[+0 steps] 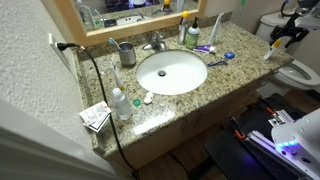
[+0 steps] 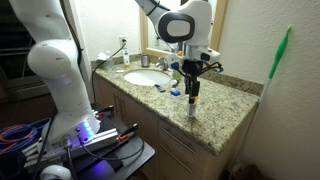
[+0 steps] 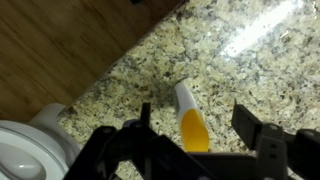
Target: Move the white bottle with the yellow lid to the left side of the counter
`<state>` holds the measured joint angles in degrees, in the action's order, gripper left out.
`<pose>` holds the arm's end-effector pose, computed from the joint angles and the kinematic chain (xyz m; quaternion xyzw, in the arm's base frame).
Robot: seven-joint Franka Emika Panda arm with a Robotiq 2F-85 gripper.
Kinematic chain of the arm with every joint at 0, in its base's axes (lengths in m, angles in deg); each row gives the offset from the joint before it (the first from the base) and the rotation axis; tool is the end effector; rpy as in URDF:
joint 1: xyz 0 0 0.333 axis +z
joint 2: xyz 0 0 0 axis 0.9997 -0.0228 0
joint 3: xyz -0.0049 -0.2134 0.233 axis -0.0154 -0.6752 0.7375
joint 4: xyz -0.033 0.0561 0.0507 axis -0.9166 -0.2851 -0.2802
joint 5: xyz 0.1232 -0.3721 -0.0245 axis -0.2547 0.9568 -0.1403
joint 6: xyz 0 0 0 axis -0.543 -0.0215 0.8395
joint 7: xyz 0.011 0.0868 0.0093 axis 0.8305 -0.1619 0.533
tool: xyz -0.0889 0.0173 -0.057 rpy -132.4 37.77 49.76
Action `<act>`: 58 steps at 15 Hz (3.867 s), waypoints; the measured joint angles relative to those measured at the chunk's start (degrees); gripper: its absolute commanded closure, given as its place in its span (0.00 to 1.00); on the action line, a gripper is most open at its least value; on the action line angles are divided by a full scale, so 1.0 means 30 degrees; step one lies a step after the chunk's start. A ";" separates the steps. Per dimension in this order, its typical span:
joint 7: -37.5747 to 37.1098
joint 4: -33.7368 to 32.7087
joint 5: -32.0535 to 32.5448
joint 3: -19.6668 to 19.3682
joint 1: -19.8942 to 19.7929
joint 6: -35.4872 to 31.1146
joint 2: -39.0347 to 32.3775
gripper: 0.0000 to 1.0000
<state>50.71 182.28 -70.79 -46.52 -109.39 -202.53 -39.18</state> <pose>0.3502 -0.3228 0.3211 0.9308 -0.3651 0.0072 0.0137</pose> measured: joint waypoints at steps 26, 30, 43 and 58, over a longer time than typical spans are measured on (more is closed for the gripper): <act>0.1565 -0.1615 -0.3353 0.0849 0.1172 0.5481 0.5882 0.74; 0.1791 -0.1738 -0.3473 0.0952 0.1545 0.7569 0.8202 0.94; 0.1540 0.0369 -0.4279 0.4053 0.4588 1.0063 1.0901 0.94; 0.1848 0.0679 -0.5946 0.9525 1.0392 0.8587 1.1683 0.94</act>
<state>56.25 184.32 -88.63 -17.94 -78.21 -176.77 -4.13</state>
